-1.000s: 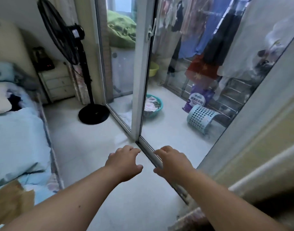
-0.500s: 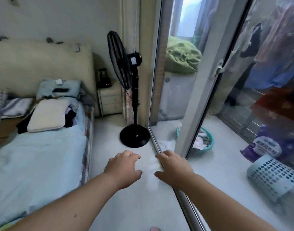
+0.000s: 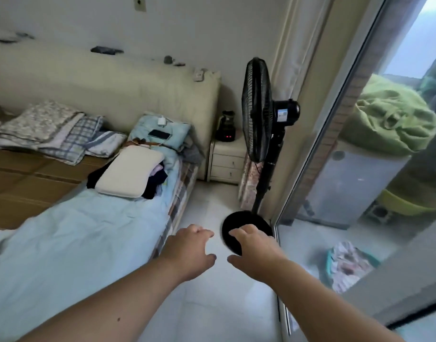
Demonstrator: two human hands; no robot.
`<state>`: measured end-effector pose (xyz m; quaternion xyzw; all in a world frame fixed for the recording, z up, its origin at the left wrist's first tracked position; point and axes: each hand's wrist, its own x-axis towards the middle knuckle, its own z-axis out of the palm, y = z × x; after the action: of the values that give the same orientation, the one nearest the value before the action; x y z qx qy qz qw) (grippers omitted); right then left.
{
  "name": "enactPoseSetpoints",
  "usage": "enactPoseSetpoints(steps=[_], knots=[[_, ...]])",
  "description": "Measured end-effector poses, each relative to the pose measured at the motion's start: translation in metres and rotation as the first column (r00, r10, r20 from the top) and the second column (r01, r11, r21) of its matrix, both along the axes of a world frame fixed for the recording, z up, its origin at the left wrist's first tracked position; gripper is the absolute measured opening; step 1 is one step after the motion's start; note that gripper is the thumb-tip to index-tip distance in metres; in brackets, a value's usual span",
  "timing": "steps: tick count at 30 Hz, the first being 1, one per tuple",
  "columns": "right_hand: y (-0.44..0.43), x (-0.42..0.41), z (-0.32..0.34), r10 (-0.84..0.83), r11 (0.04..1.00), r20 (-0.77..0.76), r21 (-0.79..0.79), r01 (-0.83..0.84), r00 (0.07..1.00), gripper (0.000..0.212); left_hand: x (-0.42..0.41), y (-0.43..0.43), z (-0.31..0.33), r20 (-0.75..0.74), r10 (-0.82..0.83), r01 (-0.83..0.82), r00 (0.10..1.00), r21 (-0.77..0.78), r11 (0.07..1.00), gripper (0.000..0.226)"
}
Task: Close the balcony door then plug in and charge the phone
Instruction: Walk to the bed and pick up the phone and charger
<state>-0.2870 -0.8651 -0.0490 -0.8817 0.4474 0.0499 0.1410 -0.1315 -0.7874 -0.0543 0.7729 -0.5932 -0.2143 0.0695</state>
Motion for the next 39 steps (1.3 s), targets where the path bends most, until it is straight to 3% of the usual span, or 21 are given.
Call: enactPoseSetpoints(steps=[18,24,30,39], knots=[[-0.309,0.282,0.001,0.051,0.999,0.029,0.001,-0.051,0.998,0.059,0.27,-0.289,0.009,0.037,0.102,-0.101,0.994,-0.028,0.994,0.064],[-0.412,0.362,0.002,0.133,0.991,-0.015,-0.029,-0.133,0.991,0.059,0.331,-0.379,0.002,0.016,0.167,-0.167,0.986,-0.019,0.986,0.053],[-0.528,0.446,0.0,0.191,0.982,-0.067,0.003,-0.191,0.979,0.057,0.395,-0.479,0.001,-0.013,0.286,-0.286,0.958,-0.053,0.957,0.061],[-0.641,0.529,-0.009,0.26,0.963,-0.132,-0.03,-0.266,0.957,0.058,0.469,-0.594,-0.019,-0.054,0.322,-0.324,0.945,-0.047,0.945,0.07]])
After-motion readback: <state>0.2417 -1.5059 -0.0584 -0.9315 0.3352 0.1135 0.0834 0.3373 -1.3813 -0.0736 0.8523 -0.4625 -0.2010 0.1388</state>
